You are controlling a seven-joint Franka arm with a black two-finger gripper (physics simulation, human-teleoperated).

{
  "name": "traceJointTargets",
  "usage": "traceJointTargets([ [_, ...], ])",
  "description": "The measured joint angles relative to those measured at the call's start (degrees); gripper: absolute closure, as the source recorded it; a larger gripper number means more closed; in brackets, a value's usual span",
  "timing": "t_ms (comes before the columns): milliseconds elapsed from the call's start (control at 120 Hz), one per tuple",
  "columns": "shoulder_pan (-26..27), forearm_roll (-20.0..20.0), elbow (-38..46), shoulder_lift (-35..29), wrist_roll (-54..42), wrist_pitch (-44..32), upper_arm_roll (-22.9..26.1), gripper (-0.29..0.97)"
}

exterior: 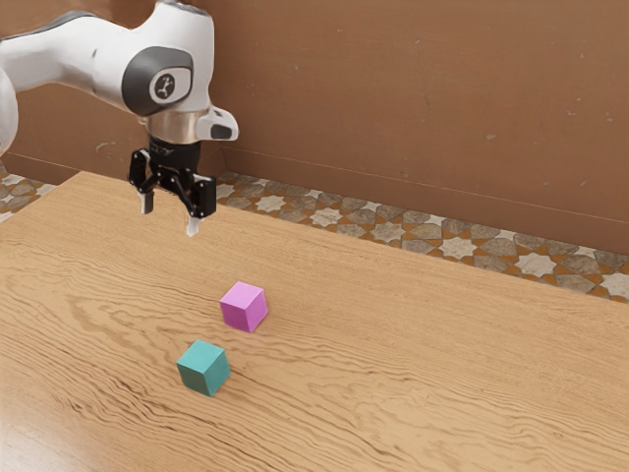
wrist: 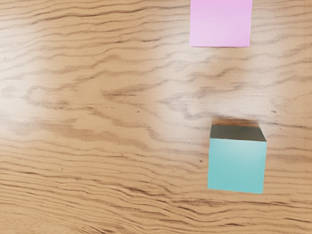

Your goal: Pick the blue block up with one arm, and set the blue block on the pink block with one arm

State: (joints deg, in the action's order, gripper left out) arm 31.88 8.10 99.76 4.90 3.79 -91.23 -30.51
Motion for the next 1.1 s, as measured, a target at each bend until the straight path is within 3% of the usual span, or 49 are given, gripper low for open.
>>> traceJointTargets([
  [250,0.5,-5.5,13.3,0.0,2.8,-13.1,-0.1,0.00],
  [450,0.6,-7.7,20.1,-0.8,5.4,-19.3,-0.1,0.00],
  [775,0.9,-3.9,25.8,-7.9,5.6,-21.4,-1.1,0.00],
  [1100,1.3,-1.8,30.1,-8.7,3.6,-19.6,-1.1,0.00],
])
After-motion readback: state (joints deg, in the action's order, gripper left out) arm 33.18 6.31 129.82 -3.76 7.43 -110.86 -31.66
